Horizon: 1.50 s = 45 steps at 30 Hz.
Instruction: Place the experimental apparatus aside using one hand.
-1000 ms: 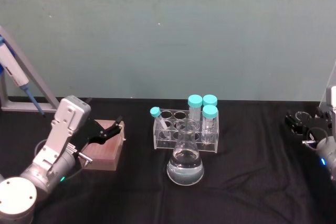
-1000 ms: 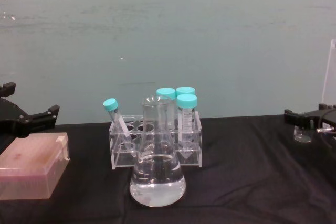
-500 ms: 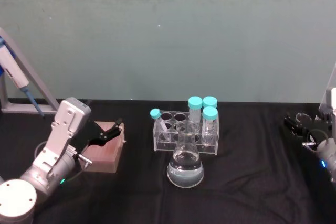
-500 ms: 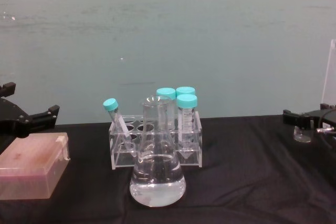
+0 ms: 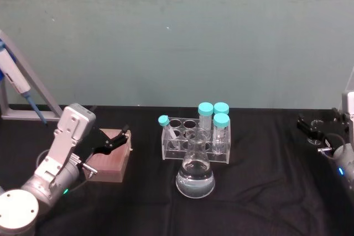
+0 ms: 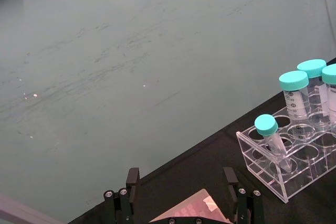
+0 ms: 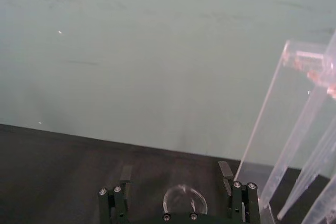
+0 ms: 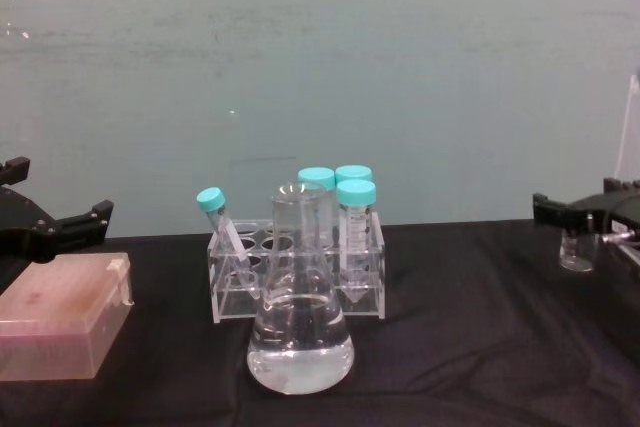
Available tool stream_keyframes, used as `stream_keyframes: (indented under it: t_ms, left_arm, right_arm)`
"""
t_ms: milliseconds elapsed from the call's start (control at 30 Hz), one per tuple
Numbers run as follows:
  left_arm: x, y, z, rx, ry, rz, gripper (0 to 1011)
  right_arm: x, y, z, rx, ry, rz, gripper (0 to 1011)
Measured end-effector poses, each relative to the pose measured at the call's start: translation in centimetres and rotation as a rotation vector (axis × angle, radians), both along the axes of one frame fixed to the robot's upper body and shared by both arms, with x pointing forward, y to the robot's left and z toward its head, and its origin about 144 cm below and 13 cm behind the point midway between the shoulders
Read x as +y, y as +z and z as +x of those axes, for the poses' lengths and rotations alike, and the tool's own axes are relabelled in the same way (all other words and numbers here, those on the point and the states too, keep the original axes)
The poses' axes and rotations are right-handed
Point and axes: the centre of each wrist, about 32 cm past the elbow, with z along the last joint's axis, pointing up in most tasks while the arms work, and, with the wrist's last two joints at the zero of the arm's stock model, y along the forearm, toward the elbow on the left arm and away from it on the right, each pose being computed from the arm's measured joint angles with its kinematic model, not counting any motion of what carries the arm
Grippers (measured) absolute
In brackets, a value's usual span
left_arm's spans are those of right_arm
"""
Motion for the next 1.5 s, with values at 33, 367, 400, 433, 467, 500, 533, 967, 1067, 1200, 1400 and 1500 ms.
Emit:
stream_keyframes:
  t_ms: [33,367,400,433,467,500,533,967,1067,1200,1400,1500]
  left_arm:
    - [0.0,0.0,0.0,0.0,0.0,0.0,1000]
    - [0.0,0.0,0.0,0.0,0.0,0.0,1000]
    - [0.0,0.0,0.0,0.0,0.0,0.0,1000]
    - [0.0,0.0,0.0,0.0,0.0,0.0,1000]
    - [0.0,0.0,0.0,0.0,0.0,0.0,1000]
    - [0.0,0.0,0.0,0.0,0.0,0.0,1000]
    - [0.0,0.0,0.0,0.0,0.0,0.0,1000]
    - [0.0,0.0,0.0,0.0,0.0,0.0,1000]
    - [0.0,0.0,0.0,0.0,0.0,0.0,1000]
    - [0.0,0.0,0.0,0.0,0.0,0.0,1000]
    - [0.0,0.0,0.0,0.0,0.0,0.0,1000]
    - [0.0,0.0,0.0,0.0,0.0,0.0,1000]
  right_arm:
    - [0.0,0.1,-0.1,-0.006,0.005,-0.002,1000]
    - [-0.1,1.2,-1.1,-0.067,0.087,0.004,1000]
    - [-0.1,1.3,-1.2,-0.068,0.093,0.007,1000]
    - [-0.2,1.6,-1.4,-0.076,0.108,0.013,1000]
    - [-0.2,1.7,-1.5,-0.079,0.117,0.017,1000]
    - [-0.2,1.9,-1.6,-0.083,0.125,0.02,1000]
    - [-0.3,2.1,-1.8,-0.089,0.141,0.028,1000]
    - [-0.8,3.3,-3.7,-0.107,0.295,0.07,1000]
    - [-1.0,3.4,-4.4,-0.113,0.351,0.072,1000]
    - [-1.1,3.6,-4.8,-0.117,0.397,0.073,1000]
    - [-1.2,3.8,-5.5,-0.11,0.5,0.081,1000]
    - [-1.3,3.8,-5.7,-0.102,0.555,0.087,1000]
